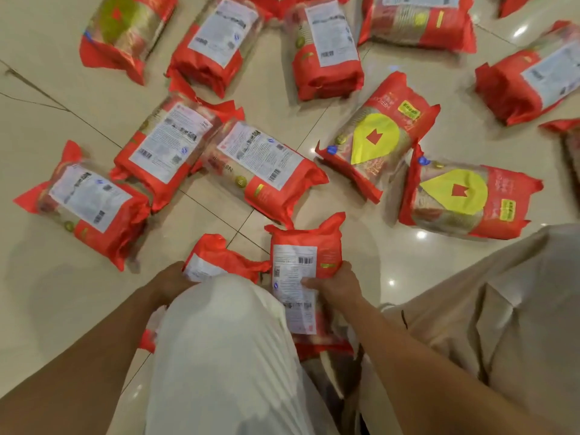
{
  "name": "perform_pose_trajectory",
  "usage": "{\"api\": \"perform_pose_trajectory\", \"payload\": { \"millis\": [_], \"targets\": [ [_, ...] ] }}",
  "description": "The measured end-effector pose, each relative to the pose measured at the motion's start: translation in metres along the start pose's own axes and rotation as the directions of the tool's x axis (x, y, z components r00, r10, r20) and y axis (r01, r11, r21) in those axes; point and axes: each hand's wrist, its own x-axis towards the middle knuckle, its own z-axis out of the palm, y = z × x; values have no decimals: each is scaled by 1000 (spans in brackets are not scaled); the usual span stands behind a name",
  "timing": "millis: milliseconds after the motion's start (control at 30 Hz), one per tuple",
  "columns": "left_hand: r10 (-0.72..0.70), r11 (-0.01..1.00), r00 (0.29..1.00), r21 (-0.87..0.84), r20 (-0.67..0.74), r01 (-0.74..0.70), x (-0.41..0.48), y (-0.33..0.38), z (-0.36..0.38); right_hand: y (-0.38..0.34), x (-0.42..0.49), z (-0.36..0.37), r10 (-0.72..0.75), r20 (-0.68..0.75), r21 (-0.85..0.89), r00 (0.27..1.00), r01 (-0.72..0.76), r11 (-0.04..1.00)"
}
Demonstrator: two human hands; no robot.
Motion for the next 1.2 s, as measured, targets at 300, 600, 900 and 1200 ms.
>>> {"api": "perform_pose_trajectory", "payload": {
  "millis": [300, 600, 900, 1200],
  "targets": [
    [-49, 979, 969, -203, -242, -1, -87, 26, 3, -31, -67, -27, -101, -186, -60, 977, 91, 994],
    [34, 861, 843, -413, -537, -298, -326, 142, -158, -240, -289, -155, -411, -316, 62, 855, 450, 891],
    [145, 721, 647, -368, -749, -587, -634, 310, -378, -483, -563, -325, -607, -442, 30, 660, 688, 725],
    [346, 534, 321, -97, -882, -840, -848, 454, -480, -595, -728, -474, -660, -633, 55, 404, 874, 482]
  ]
}}
